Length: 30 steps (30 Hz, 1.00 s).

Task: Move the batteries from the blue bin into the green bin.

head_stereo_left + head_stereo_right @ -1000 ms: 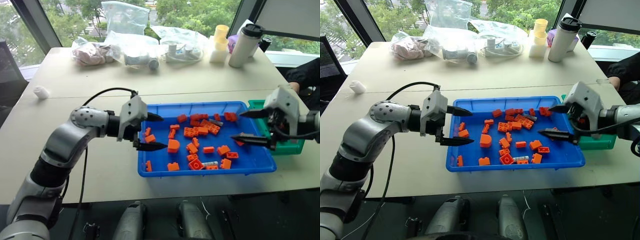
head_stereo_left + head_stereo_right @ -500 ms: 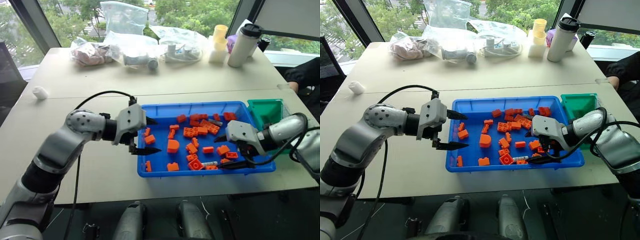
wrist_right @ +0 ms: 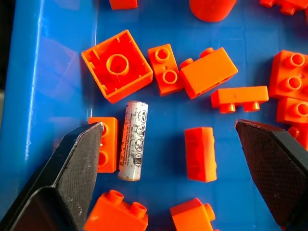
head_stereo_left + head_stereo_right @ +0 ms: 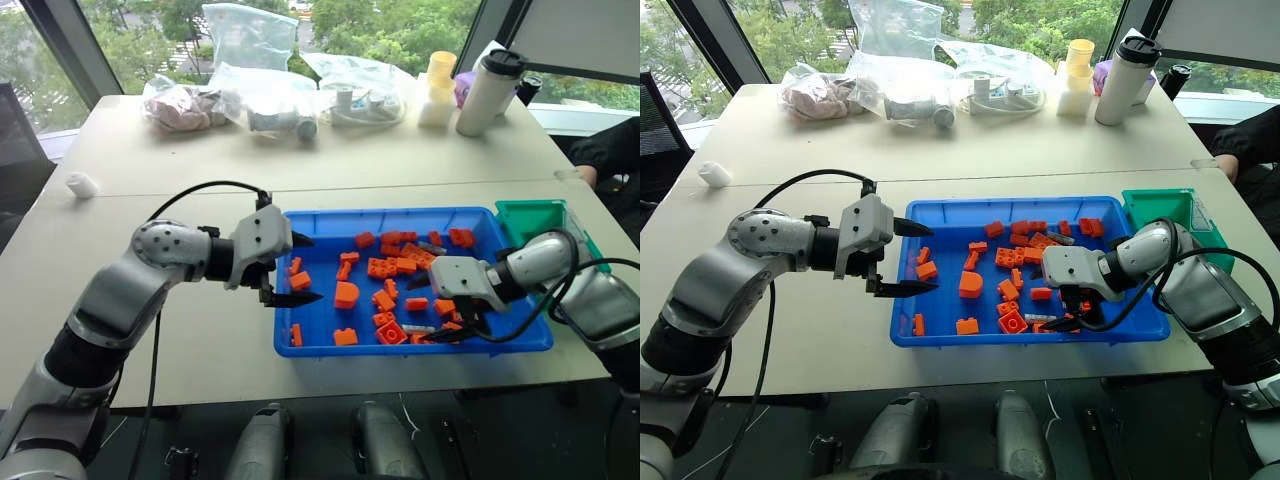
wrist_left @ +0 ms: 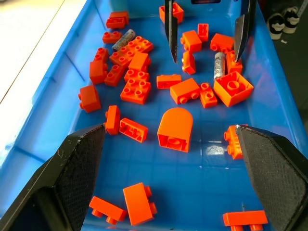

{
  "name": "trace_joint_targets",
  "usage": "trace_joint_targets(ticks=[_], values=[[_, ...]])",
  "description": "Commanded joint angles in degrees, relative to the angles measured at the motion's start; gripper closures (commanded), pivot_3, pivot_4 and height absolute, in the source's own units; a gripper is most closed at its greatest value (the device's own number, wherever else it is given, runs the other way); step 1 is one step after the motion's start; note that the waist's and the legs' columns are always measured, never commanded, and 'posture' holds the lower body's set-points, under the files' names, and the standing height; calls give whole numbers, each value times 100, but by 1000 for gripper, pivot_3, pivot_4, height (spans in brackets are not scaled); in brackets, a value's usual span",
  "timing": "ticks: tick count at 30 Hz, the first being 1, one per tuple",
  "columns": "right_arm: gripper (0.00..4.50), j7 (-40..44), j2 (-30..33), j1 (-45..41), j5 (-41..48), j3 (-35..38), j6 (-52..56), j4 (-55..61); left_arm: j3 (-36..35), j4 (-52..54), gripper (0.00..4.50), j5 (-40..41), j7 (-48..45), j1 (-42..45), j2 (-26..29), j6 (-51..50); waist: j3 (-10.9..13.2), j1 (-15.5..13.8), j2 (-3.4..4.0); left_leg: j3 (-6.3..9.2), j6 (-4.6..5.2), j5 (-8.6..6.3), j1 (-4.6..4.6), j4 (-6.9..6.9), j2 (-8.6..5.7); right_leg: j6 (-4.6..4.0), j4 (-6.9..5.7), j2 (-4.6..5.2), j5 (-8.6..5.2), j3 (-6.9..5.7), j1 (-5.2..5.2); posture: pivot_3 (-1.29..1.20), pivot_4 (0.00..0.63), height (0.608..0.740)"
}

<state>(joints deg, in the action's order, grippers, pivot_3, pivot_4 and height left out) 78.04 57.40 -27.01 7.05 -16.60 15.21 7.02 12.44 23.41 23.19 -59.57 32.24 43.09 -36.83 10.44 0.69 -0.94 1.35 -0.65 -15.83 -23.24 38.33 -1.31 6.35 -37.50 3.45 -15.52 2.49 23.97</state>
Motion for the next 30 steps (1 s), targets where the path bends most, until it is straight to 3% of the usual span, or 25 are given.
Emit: trace_joint_targets(ticks=[1, 7, 26, 30], values=[[25, -235, -126, 72, -451, -175, -198, -294, -161, 81, 0, 42, 3, 99, 14, 38, -6, 1, -9, 0, 0, 0, 4, 0, 0, 0, 0, 0, 0, 0, -5, 0, 150, 740], [25, -371, -205, 41, -692, -126, -524, -482, -143, 48, 0, 30, 0, 104, -8, 64, -8, 4, -14, 8, 2, -4, 87, -19, 2, -2, 31, 0, -1, -7, -96, 0, 150, 740], [25, -295, -441, -72, 754, 799, 1387, 196, -64, -4, 0, -48, 17, 80, -93, 107, -6, -2, -11, 9, 2, -4, 76, -19, 1, -2, 29, 10, -1, -7, -84, 0, 150, 740], [25, -409, -338, 2, 544, 724, 1216, 126, -66, -11, 0, -58, 9, 63, -85, 111, -6, -7, -12, 9, 3, -4, 75, -19, 1, -2, 30, 11, -1, -7, -83, 0, 150, 740]])
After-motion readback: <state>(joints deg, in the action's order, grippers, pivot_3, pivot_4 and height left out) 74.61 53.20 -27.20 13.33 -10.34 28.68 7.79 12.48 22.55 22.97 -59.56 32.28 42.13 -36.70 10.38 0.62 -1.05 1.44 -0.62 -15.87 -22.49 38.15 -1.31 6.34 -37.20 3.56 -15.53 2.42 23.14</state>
